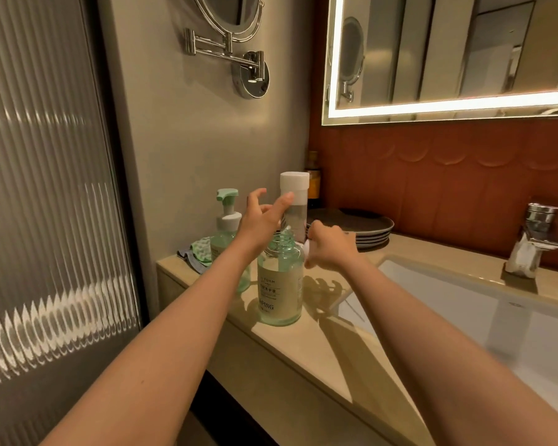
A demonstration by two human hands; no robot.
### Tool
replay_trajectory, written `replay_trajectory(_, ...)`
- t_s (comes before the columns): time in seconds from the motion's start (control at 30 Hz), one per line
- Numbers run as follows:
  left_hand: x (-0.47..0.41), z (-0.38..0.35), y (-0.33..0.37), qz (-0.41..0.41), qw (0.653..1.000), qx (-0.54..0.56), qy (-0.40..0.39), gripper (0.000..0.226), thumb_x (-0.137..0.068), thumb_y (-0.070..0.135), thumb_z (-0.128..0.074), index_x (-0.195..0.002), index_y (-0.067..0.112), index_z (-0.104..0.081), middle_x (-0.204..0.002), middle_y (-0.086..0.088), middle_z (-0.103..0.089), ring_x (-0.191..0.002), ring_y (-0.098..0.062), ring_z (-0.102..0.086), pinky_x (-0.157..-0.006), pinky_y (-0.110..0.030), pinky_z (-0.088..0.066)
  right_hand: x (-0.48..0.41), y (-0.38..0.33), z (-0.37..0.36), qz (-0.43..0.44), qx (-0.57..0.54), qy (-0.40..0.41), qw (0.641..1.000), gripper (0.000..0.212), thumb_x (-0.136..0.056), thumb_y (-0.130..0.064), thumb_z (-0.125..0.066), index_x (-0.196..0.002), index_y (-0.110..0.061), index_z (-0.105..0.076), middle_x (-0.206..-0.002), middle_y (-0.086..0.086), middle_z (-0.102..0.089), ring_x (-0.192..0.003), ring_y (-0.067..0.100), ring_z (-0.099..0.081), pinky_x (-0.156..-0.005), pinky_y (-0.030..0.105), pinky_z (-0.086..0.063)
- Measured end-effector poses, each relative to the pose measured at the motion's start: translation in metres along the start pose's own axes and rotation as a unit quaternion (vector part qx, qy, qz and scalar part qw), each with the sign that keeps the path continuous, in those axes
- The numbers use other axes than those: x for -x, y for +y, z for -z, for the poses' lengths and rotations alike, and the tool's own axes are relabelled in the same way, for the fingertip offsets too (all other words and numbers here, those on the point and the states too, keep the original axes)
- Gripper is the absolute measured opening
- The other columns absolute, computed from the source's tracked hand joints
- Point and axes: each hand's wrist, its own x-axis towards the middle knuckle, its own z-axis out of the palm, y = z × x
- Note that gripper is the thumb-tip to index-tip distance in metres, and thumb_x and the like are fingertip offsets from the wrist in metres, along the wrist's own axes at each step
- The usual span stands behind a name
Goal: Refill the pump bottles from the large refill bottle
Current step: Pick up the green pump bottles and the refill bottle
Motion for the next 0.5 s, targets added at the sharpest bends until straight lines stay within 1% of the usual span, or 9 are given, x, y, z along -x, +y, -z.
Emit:
replay_trajectory(0.1,-0.009,-0.001,0.002,0.003,1.0,-0.016,-0.009,0.059,-0.092,0.048,-0.046,-0.139,0.015,-0.031,-0.135,-0.007,-0.044,-0.107,-0.016,-0.051,-0.079,-0.024,-0.039,-0.003,0.001,-0.018,0.015,0.01,-0.031,0.999,0.055,-0.077,-0.023,-0.07,-0.124,-0.018,-0.042,-0.115,0.003,-0.06,-0.119,0.029,-0.046,-0.107,0.054,-0.024)
replay_trajectory(0.17,-0.017,-0.002,0.003,0.003,0.999,-0.042,-0.013,0.054,-0.094,0.047,-0.042,-0.136,0.015,-0.034,-0.137,-0.006,-0.043,-0.106,-0.014,-0.049,-0.076,-0.021,-0.038,-0.008,0.003,-0.027,0.013,0.0,-0.038,0.999,0.052,-0.081,-0.025,-0.067,-0.126,-0.019,-0.041,-0.114,0.002,-0.061,-0.119,0.029,-0.047,-0.107,0.056,-0.02)
replay_trajectory(0.23,-0.025,-0.003,0.004,0.004,0.998,-0.064,-0.012,0.049,-0.097,0.045,-0.037,-0.135,0.014,-0.035,-0.136,-0.008,-0.045,-0.112,-0.017,-0.048,-0.082,-0.026,-0.038,-0.013,0.004,-0.033,0.008,-0.004,-0.049,0.999,0.047,-0.086,-0.027,-0.061,-0.127,-0.019,-0.041,-0.12,0.003,-0.06,-0.121,0.029,-0.047,-0.108,0.058,-0.017)
replay_trajectory(0.3,-0.031,-0.003,0.006,0.013,0.997,-0.072,-0.017,0.048,-0.098,0.045,-0.034,-0.134,0.014,-0.036,-0.134,-0.009,-0.046,-0.116,-0.02,-0.047,-0.087,-0.029,-0.037,-0.016,0.005,-0.038,0.01,0.01,-0.054,0.998,0.041,-0.089,-0.029,-0.056,-0.127,-0.019,-0.043,-0.123,0.004,-0.058,-0.122,0.029,-0.046,-0.107,0.056,-0.021)
replay_trajectory(0.4,-0.035,-0.004,0.008,0.025,0.996,-0.078,-0.035,0.049,-0.098,0.045,-0.031,-0.135,0.013,-0.034,-0.133,-0.01,-0.046,-0.11,-0.018,-0.045,-0.086,-0.029,-0.035,-0.018,0.008,-0.044,0.018,0.0,-0.077,0.997,0.045,-0.09,-0.038,-0.054,-0.131,-0.021,-0.043,-0.126,0.004,-0.057,-0.122,0.029,-0.046,-0.105,0.051,-0.03)
replay_trajectory(0.5,-0.039,-0.005,0.007,0.023,0.995,-0.082,-0.043,0.049,-0.099,0.044,-0.03,-0.136,0.012,-0.034,-0.132,-0.01,-0.046,-0.105,-0.015,-0.043,-0.085,-0.028,-0.034,-0.023,0.011,-0.046,0.021,-0.011,-0.088,0.996,0.048,-0.087,-0.043,-0.056,-0.129,-0.022,-0.046,-0.127,0.004,-0.054,-0.125,0.031,-0.041,-0.108,0.055,-0.025)
